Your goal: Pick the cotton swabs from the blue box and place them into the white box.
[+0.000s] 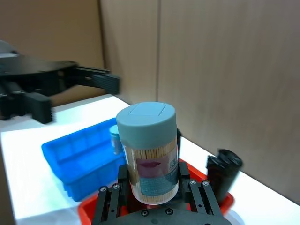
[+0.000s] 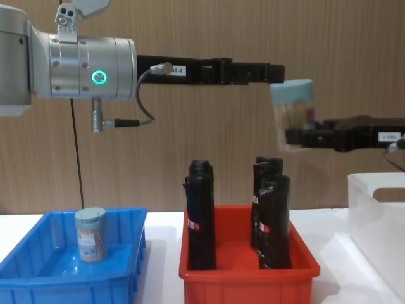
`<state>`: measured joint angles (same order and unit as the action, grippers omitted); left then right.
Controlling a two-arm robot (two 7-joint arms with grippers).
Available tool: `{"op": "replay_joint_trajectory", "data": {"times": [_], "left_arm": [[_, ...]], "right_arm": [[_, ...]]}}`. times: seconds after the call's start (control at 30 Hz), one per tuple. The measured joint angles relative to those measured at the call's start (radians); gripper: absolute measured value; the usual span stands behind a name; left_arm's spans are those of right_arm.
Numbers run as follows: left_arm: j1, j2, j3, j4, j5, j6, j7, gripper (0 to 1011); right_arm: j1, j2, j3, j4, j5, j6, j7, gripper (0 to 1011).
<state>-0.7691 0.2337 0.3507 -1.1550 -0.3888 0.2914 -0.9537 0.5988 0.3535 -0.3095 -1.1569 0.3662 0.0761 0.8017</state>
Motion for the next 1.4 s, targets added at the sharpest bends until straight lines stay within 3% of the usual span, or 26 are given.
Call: {"op": "replay_joint_trajectory", "data": {"times": [0.7, 1.33, 1.4], "left_arm": [[0.0, 0.0, 0.0, 0.0, 0.0, 0.0, 0.0, 1004], [0.0, 0.0, 0.0, 0.0, 0.0, 0.0, 0.0, 1004], [0.0, 0.0, 0.0, 0.0, 0.0, 0.0, 0.0, 1004]], "right_arm": [[0.035, 0.038, 0.076, 0.145, 0.028, -0.018, -0.147, 629], [0.093, 0.069, 0.143, 0.286, -0.028, -0.024, -0.32, 629], [0.1, 0.072, 0.148, 0.298, -0.04, -0.021, -0.335, 669]]}}
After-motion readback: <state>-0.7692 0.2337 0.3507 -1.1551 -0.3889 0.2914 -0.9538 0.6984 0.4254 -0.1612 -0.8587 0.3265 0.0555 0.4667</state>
